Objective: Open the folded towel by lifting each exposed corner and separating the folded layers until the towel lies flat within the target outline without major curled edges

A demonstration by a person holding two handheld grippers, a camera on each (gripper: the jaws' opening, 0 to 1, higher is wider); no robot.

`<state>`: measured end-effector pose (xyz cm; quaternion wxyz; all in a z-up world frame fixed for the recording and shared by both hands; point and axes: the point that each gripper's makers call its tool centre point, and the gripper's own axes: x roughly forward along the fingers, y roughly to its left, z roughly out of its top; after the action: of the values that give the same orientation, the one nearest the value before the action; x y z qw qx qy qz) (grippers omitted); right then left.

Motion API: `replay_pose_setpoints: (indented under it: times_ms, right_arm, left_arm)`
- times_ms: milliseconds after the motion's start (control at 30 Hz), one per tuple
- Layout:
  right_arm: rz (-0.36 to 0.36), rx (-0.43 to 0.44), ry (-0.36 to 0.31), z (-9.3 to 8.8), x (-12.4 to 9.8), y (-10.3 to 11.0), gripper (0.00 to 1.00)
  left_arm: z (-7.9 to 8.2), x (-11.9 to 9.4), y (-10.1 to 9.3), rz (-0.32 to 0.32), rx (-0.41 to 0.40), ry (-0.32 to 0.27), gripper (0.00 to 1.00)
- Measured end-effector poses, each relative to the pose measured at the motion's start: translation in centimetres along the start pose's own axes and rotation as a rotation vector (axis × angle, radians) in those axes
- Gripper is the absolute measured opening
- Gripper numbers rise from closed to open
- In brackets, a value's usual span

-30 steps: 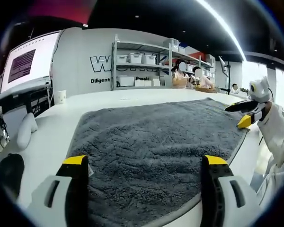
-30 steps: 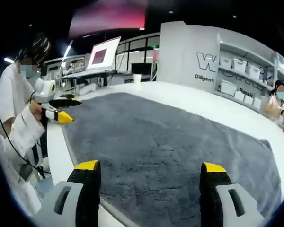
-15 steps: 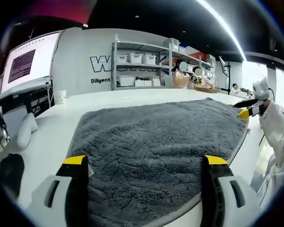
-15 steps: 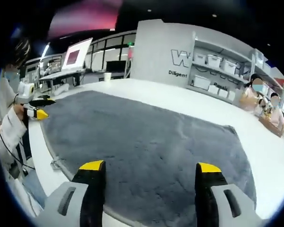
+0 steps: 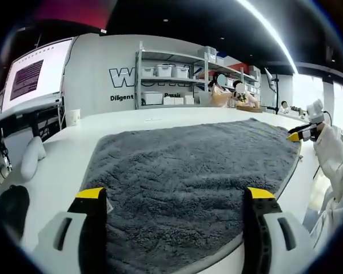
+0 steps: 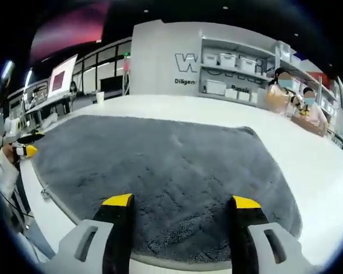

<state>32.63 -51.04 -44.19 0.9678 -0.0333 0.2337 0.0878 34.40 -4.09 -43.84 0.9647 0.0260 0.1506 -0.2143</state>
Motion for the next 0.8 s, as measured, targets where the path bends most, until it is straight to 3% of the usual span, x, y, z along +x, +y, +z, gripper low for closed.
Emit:
replay_pose_setpoints:
  times_ms: [800]
  right_arm:
    - [0.032, 0.002, -0.042, -0.27, -0.14, 0.46, 0.69]
  left_arm:
    - [-0.06, -0.13, -0.04, -0.001, 0.0, -0.001, 0.98]
